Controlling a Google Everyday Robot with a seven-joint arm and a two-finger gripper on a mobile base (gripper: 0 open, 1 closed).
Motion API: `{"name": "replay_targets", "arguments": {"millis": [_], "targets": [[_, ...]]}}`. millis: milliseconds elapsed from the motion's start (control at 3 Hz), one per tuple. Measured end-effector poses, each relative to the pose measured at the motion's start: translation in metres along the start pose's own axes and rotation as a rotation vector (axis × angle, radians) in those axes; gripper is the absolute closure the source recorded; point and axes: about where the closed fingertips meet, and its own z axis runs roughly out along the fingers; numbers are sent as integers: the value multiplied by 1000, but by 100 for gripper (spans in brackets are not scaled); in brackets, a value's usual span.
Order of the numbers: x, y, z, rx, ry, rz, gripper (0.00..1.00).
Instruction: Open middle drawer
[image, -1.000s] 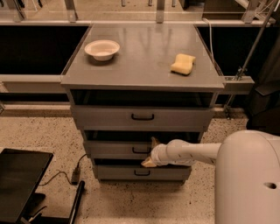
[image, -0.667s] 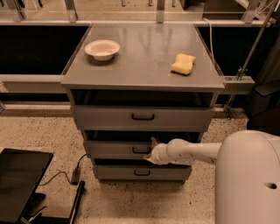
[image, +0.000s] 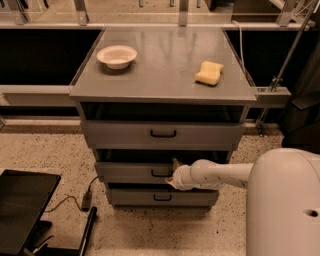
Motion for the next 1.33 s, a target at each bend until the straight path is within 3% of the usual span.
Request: {"name": "replay_targets", "arguments": {"millis": [1000,1333], "targets": [[-1,10,-9,-29,-24,33,100],[3,22,-16,-53,-42,64,100]]}}
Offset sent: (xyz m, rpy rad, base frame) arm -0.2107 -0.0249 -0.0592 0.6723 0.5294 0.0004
